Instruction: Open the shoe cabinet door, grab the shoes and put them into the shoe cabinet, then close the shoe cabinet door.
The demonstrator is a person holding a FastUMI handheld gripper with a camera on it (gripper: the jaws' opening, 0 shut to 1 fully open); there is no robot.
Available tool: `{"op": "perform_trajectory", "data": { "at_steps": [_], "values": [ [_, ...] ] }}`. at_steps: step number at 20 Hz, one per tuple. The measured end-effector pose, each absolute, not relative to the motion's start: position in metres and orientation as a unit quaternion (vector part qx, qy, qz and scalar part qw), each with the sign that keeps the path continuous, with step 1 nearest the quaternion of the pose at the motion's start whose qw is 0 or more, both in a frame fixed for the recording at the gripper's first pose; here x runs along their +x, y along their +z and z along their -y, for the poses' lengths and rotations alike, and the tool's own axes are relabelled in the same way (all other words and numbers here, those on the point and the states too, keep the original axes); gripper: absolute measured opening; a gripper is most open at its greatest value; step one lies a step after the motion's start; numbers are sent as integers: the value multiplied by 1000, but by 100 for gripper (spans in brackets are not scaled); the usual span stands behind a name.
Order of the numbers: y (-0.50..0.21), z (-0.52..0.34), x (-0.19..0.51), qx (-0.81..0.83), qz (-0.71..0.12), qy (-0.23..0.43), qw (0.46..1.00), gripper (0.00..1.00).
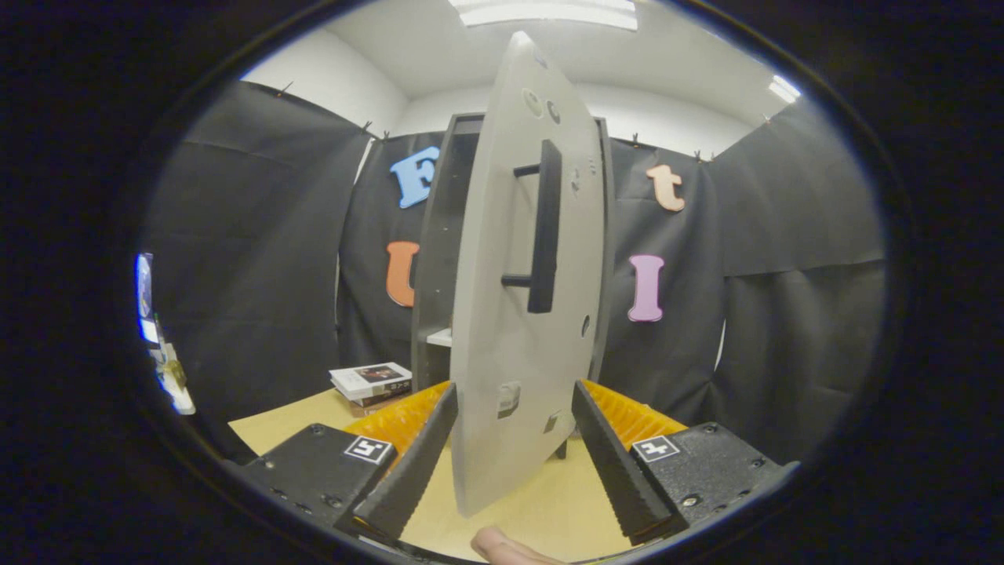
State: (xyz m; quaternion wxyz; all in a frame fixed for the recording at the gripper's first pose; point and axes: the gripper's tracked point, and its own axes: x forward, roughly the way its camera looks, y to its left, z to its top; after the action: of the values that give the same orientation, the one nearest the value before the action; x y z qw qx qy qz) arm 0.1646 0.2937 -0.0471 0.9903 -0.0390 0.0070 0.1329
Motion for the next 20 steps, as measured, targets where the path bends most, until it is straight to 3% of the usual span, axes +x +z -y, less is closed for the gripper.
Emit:
{"op": "perform_trajectory", "data": {
  "at_steps": [7,11,14,17,20],
  "values": [
    [-51,-309,196,-30,-8,133,991,95],
    [-62,-358,220,4,-32,174,984,95],
    [-75,-369,214,10,-31,171,985,96],
    [-74,-351,203,-33,-3,127,991,97],
    [-81,-356,183,-23,-23,146,989,97]
  ]
}}
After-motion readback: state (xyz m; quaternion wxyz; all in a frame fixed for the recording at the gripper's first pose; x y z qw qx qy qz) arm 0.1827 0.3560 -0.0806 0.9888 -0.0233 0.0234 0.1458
